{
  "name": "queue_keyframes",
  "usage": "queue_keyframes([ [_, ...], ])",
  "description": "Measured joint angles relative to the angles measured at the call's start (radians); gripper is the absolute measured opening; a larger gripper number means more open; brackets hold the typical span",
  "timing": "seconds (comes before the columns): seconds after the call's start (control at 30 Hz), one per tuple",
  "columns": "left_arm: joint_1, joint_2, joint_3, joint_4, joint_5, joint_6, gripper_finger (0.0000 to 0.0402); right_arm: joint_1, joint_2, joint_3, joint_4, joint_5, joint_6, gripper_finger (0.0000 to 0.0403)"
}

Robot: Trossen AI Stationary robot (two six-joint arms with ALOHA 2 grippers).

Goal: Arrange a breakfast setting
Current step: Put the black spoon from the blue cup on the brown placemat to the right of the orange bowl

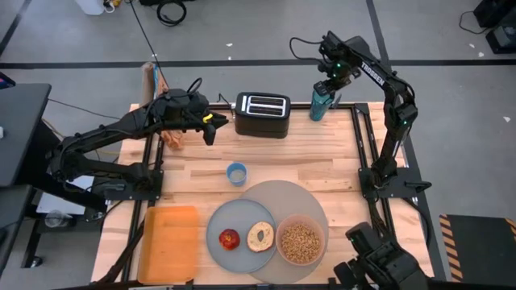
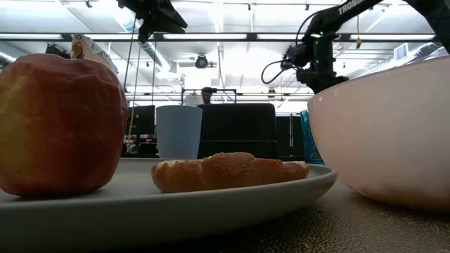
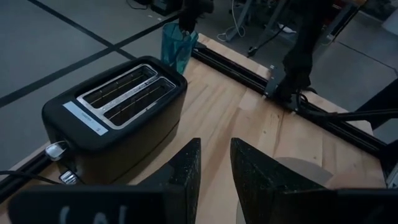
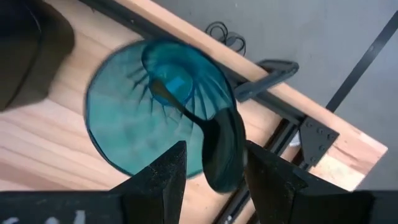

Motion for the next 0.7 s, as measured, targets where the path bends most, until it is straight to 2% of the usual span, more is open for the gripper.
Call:
queue_keyframes([
  [0.17, 0.0, 0.0, 0.001, -0.011, 0.0, 0.0, 0.0093, 0.001, 0.0, 0.0, 0.012, 0.0, 0.001, 0.0153],
  [0.5, 0.0, 0.0, 0.002, -0.047, 0.0, 0.009, 0.0093, 0.012, 0.0, 0.0, 0.011, -0.001, -0.001, 0.0102],
  [0.7, 0.0, 0.0, 0.001, -0.047, 0.0, 0.023, 0.0093, 0.029, 0.0, 0.0, 0.008, -0.001, -0.002, 0.0089],
])
